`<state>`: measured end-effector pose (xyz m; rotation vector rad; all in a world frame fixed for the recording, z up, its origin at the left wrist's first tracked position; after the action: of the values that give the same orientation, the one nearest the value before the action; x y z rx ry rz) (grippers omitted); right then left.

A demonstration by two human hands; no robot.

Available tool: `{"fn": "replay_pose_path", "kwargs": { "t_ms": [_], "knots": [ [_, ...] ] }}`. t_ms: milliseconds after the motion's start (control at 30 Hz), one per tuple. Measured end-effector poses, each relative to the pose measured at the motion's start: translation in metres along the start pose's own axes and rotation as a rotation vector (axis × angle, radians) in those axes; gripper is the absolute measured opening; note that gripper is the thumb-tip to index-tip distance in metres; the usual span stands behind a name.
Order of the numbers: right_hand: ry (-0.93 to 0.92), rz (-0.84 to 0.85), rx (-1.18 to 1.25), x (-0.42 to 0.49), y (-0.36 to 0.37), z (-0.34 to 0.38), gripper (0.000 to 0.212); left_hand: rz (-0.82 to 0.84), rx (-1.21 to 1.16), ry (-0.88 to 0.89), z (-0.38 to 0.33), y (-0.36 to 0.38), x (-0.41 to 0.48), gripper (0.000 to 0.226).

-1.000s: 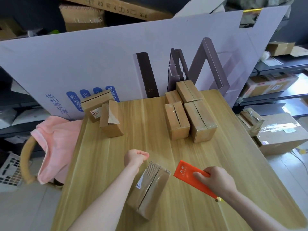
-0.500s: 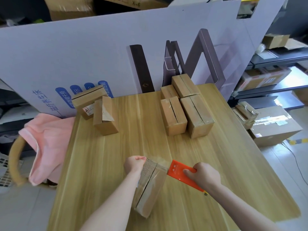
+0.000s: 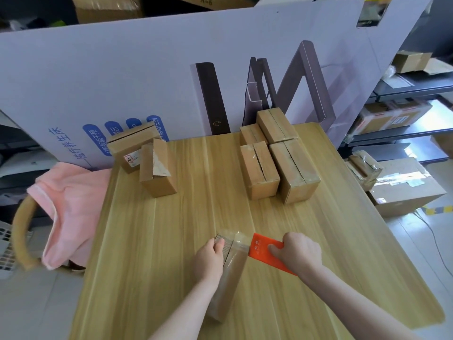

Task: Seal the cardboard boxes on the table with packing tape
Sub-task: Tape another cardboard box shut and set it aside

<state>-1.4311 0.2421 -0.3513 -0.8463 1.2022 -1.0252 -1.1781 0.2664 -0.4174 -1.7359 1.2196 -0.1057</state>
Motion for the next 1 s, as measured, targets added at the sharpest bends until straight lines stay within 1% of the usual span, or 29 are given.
{"fn": "replay_pose_path", "kwargs": {
  "t_ms": [133, 267, 367, 500, 533, 600, 667, 767, 833, 900, 933, 967, 1000],
  "knots": [
    [-0.016, 0.027, -0.053, 0.008, -0.011, 0.015, 0.039, 0.008, -0.029, 0.003, 0.0, 0.001, 0.002, 0.036],
    [-0.031, 0.051, -0.112, 0.012, -0.017, 0.027, 0.033, -0.025, -0.068, 0.003, 0.003, 0.0, -0.002, 0.036],
    [0.001, 0.065, -0.103, 0.016, -0.016, 0.028, 0.032, -0.03, -0.12, -0.006, 0.001, 0.001, -0.006, 0.036],
    [0.088, 0.202, 0.018, 0.005, 0.035, 0.029, 0.022, -0.058, -0.128, -0.095, 0.007, 0.002, -0.008, 0.038],
    [0.094, 0.215, 0.042, -0.001, 0.048, 0.028, 0.02, -0.056, -0.151, -0.119, 0.009, 0.003, -0.009, 0.037],
    [0.129, 0.199, 0.086, -0.011, 0.06, 0.015, 0.025, -0.034, -0.268, -0.191, 0.014, 0.008, -0.011, 0.033],
    [0.196, 0.143, 0.143, -0.014, 0.055, -0.007, 0.037, 0.003, -0.482, -0.323, 0.02, 0.018, -0.02, 0.029],
    [0.289, -0.025, 0.225, -0.013, 0.03, -0.034, 0.052, 0.027, -0.818, -0.562, 0.027, 0.039, -0.041, 0.025],
    [0.309, -0.159, 0.362, -0.011, 0.013, -0.042, 0.058, 0.031, -0.906, -0.646, 0.027, 0.048, -0.048, 0.027],
    [0.326, -0.302, 0.57, -0.013, -0.001, -0.043, 0.061, 0.051, -0.928, -0.665, 0.029, 0.051, -0.05, 0.03],
    [0.331, -0.366, 0.683, -0.017, -0.005, -0.042, 0.062, 0.051, -0.922, -0.643, 0.028, 0.048, -0.049, 0.031],
    [0.337, -0.416, 0.79, -0.021, -0.006, -0.039, 0.061, 0.029, -0.893, -0.59, 0.028, 0.042, -0.048, 0.031],
    [0.349, -0.446, 0.886, -0.026, -0.003, -0.035, 0.061, -0.016, -0.829, -0.498, 0.025, 0.032, -0.045, 0.03]
  ]
}}
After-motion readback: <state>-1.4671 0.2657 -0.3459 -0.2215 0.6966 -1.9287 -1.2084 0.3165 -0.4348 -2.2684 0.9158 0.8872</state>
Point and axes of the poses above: each hand's wrist, its own x-axis towards the middle knuckle, its own y-axis out of the palm, z = x × y, the point moved 9 cm from there along x, towards the middle knuckle, and after that the axes turned 11 degrees about -y, right-handed, at the moved point
